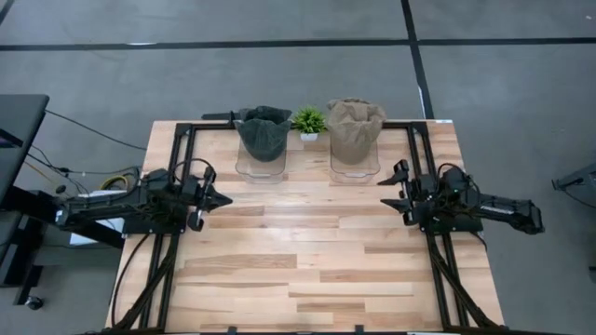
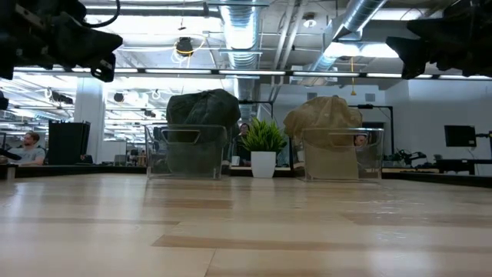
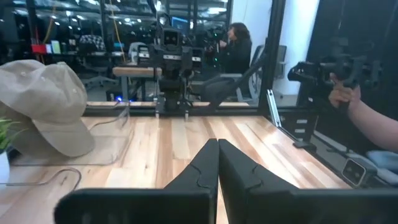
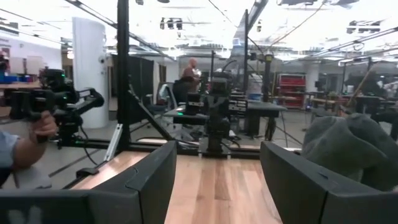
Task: Pick & Place hat
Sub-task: Return to Home Position
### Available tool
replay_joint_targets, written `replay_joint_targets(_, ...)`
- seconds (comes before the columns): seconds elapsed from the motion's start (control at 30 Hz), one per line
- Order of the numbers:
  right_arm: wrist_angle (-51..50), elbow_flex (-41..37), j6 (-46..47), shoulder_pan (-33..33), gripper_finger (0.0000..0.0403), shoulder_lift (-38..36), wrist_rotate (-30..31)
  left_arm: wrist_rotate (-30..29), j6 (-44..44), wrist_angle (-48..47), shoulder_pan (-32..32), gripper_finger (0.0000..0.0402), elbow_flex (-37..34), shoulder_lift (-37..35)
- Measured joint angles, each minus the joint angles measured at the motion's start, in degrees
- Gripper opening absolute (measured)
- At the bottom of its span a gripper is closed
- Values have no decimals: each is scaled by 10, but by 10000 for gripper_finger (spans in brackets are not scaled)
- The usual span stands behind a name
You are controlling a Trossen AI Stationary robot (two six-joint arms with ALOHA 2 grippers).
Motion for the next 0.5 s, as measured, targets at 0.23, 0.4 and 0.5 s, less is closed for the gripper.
replay_joint_targets(0.23,-7,0,-4,36,223,0,11,-12,-17,-4,16,6,-36,-57)
replay_joint_targets(0.4,-22,0,0,68,224,1,42,-21,-45,-27,22,6,-37,-79)
replay_joint_targets(0.5,-36,-1,17,89,223,3,124,-21,-54,-28,22,6,-37,-80)
